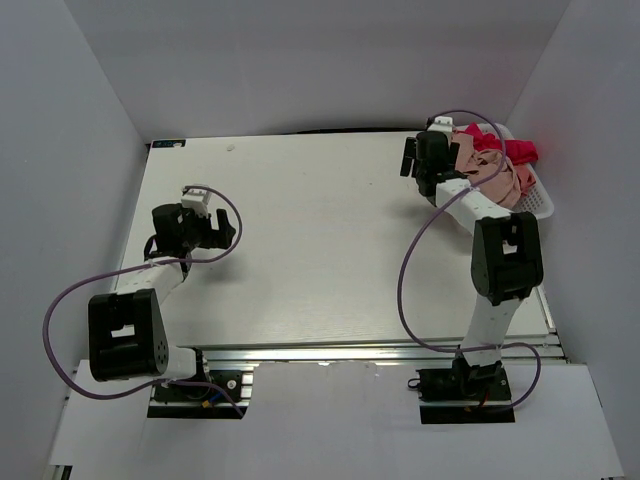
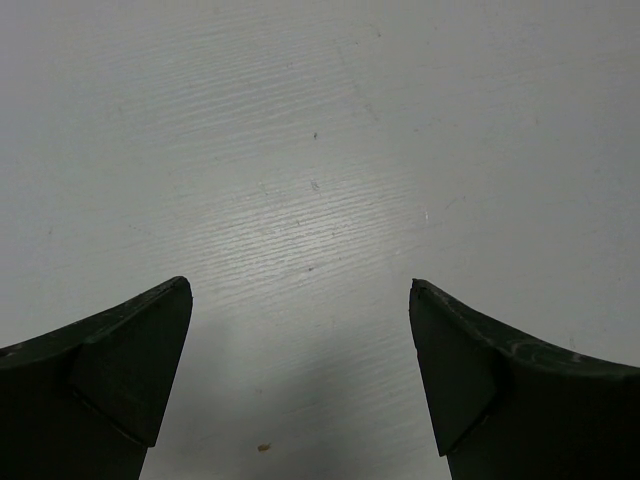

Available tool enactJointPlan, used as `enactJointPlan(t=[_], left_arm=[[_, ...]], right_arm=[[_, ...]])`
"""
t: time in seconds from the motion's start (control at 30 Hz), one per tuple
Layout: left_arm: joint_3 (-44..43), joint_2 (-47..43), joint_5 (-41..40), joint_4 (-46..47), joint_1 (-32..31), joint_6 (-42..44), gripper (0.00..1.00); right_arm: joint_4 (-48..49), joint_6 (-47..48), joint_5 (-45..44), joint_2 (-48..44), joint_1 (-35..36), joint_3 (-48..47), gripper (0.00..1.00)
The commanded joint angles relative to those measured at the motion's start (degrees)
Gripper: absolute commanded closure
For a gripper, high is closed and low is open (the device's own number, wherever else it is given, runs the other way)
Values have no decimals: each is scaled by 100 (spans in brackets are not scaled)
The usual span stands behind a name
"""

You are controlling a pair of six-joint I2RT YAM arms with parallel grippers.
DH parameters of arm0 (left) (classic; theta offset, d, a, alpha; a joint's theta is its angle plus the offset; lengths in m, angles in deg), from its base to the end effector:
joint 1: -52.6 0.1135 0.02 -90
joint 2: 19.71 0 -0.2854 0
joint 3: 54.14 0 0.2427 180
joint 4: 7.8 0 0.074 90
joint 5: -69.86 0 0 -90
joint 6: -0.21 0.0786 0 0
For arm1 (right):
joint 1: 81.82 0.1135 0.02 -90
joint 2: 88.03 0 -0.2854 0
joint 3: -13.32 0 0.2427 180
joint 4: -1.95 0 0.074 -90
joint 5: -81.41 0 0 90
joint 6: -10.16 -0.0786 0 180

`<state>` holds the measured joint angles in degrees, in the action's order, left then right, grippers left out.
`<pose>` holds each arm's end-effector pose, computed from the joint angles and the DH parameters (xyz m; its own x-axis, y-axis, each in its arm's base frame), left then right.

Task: Fold and stack the t-shirts
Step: Grab crumpled tshirt from bin with the right arm

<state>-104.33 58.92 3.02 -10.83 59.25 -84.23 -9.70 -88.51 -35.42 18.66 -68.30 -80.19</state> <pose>0.3034 0.0043 0.2014 -0.4941 0.0321 -0.8688 0.2759 0.9534 -0.1217 0.4644 0.0752 0.2710 -0.3750 0.0482 -0.9258 0.2490 0.9672 -0.0506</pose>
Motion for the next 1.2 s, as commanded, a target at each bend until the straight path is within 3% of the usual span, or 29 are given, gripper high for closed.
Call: enactJointPlan(t=[0.0,0.13,0.6,0.8,0.9,0.93,1.0,1.03,1.17], left_arm=[[19,-164,22,180,29,68,2],[72,-129,-13,251,29,33,2],[107,-67,-206,128,29,120,2],[116,-32,-250,110,37,94,2],[72,-23,-268,102,29,85,2],[72,-23,-277,102,29,77,2],[55,-14,-312,84,29,94,2],[46,-23,-321,75,29,112,2],[28,-41,-364,58,29,120,2]], right_arm=[[25,32,-94,254,-68,-508,14],[24,23,-226,536,-121,-851,22],[402,428,-534,712,-305,-1089,21],[587,330,-472,739,-403,-834,30],[736,287,-472,730,-403,-659,44],[789,269,-481,730,-394,-597,59],[815,234,-516,704,-394,-544,82],[842,225,-516,686,-394,-518,100],[990,251,-358,414,-394,-360,100]])
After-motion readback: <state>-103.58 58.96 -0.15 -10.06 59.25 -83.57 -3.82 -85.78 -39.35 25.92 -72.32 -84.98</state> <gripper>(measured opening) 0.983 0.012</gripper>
